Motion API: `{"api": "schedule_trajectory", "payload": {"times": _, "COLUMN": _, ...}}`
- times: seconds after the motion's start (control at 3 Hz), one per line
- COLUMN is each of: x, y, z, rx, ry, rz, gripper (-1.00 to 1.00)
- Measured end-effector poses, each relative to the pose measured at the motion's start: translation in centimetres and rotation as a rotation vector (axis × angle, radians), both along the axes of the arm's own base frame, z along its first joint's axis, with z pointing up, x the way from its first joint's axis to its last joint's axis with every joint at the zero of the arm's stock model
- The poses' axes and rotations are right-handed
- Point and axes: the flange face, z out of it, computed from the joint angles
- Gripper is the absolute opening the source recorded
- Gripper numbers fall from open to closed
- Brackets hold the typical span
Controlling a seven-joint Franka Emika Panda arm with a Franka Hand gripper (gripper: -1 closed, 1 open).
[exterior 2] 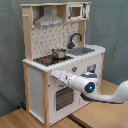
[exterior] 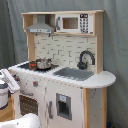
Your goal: Play with the kitchen
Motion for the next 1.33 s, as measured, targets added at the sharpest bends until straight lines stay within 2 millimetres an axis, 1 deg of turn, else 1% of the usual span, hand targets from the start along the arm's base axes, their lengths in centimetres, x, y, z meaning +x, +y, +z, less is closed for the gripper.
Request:
{"api": "schedule_trajectory", "payload": {"times": 0.67, "x": -0.09, "y": 0.09, "z": 0.00, "rx": 0.176, "ry": -0.005, "rz": -0.011, "gripper": -1.00}}
{"api": "schedule_trajectory", "payload": {"times": 1.0, "x": -0.12, "y": 0.12, "z": 0.00, "rx": 0.178, "ry": -0.005, "rz": -0.010, "gripper": 1.00}}
{"api": "schedule_trajectory", "payload": {"times": 1.33, "x": -0.94, "y": 0.17, "z": -0.03, "rx": 0.198, "ry": -0.005, "rz": -0.003, "gripper": 1.00}}
